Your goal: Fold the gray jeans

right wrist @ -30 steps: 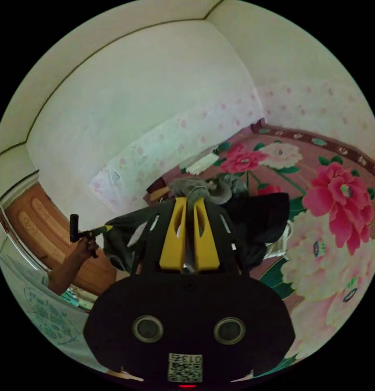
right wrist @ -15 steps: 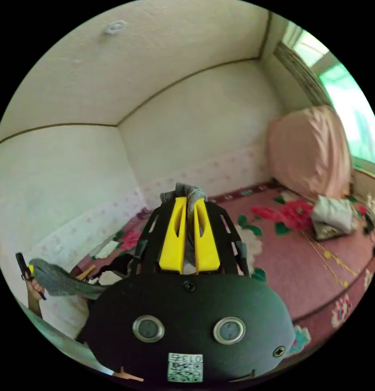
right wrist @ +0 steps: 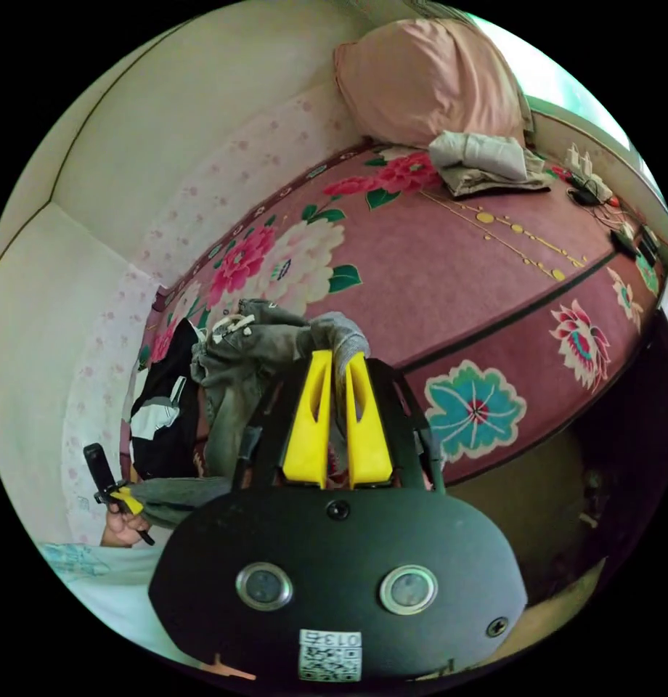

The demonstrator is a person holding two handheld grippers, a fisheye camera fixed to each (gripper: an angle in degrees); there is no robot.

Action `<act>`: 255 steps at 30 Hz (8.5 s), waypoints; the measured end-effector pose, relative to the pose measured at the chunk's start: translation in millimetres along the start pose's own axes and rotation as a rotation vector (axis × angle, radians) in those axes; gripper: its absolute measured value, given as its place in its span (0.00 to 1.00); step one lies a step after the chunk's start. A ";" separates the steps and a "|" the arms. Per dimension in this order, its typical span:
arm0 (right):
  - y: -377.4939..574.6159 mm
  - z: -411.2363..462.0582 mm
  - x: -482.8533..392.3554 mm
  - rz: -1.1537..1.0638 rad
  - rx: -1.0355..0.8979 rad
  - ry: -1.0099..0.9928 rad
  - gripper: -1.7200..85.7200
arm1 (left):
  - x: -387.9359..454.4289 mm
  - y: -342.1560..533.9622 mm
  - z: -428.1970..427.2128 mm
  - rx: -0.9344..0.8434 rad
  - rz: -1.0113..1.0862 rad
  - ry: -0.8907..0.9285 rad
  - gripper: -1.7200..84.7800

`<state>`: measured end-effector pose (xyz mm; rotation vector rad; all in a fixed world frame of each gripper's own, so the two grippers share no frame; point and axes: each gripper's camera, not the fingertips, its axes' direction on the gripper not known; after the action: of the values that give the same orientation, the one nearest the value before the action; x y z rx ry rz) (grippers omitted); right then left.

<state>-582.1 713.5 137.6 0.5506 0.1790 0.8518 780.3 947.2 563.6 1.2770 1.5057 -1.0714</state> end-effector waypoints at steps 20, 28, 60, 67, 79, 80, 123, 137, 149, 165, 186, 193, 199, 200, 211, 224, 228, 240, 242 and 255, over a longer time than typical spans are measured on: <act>-262.9 -158.9 153.3 -0.260 0.134 -0.103 0.17 | -72.3 -263.3 135.3 0.142 0.019 -0.043 0.20; -101.6 -141.0 200.5 -0.073 -0.141 -0.148 0.22 | -220.9 -180.1 -58.4 0.470 -0.601 -0.732 0.24; -297.1 -559.9 147.8 -0.128 0.692 0.095 0.04 | -12.3 -462.6 -211.0 0.793 0.360 -0.098 0.08; -286.9 -645.3 202.8 -0.082 0.570 0.132 0.04 | 35.8 -370.3 -207.5 0.805 0.236 -0.211 0.08; -222.1 -438.0 379.8 0.186 -0.314 0.410 0.06 | -138.1 -156.3 15.1 0.348 -0.652 -0.365 0.08; -209.6 -423.6 385.1 0.198 -0.351 0.421 0.08 | -142.5 -143.9 31.1 0.302 -0.701 -0.365 0.08; -247.8 -342.0 490.8 -0.095 -0.381 0.510 0.05 | 110.2 -469.3 353.9 -0.427 -0.507 -1.203 0.06; -286.6 -325.8 526.9 -0.155 -0.350 0.282 0.10 | 201.2 -523.2 421.0 -0.318 -0.390 -1.246 0.08; -264.0 -219.1 520.0 -0.410 -0.504 0.338 0.05 | 217.2 -504.8 390.3 -0.176 -0.456 -1.210 0.05; -412.3 -15.2 347.4 -0.785 -0.275 0.217 0.15 | 86.0 -526.9 150.0 0.210 -0.816 -1.185 0.21; -599.1 -127.2 550.0 -0.472 -0.246 0.162 0.07 | 52.7 -566.6 93.4 0.182 -0.767 -1.377 0.03; -617.7 -74.1 630.6 -0.253 -0.278 0.109 0.07 | 41.3 -622.7 103.5 0.148 -0.601 -1.358 0.07; -617.3 -66.3 638.9 -0.283 -0.390 0.087 0.07 | 34.1 -682.4 166.2 -0.034 -0.211 -1.001 0.12; -618.1 -74.1 638.3 -0.285 -0.375 0.070 0.07 | 39.8 -695.0 191.4 -0.105 -0.112 -0.950 0.14; -630.9 -75.3 658.6 -0.225 -0.393 0.195 0.10 | -6.5 -751.3 372.1 -0.626 0.281 -0.902 0.16; -528.9 76.9 734.2 -0.056 -0.395 0.382 0.12 | -53.7 -721.0 171.8 -0.091 -0.419 -1.063 0.20; -494.8 133.3 711.7 -0.116 -0.413 0.349 0.11 | -78.5 -705.9 169.1 -0.184 -0.496 -1.134 0.19; -462.6 164.7 607.7 -0.438 -0.445 0.395 0.09 | -37.0 -726.7 148.1 -0.126 -0.369 -1.270 0.17; -458.6 168.0 573.7 -0.559 -0.395 0.355 0.10 | -42.7 -746.3 159.6 -0.281 -0.291 -1.282 0.18; -415.3 302.6 396.0 -1.175 -0.804 0.324 0.13 | -64.0 -813.2 249.0 -0.832 0.058 -1.114 0.16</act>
<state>62.4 674.6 200.4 -0.4673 0.3747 -0.1899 0.8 606.2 623.4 0.0485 0.8276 -0.7373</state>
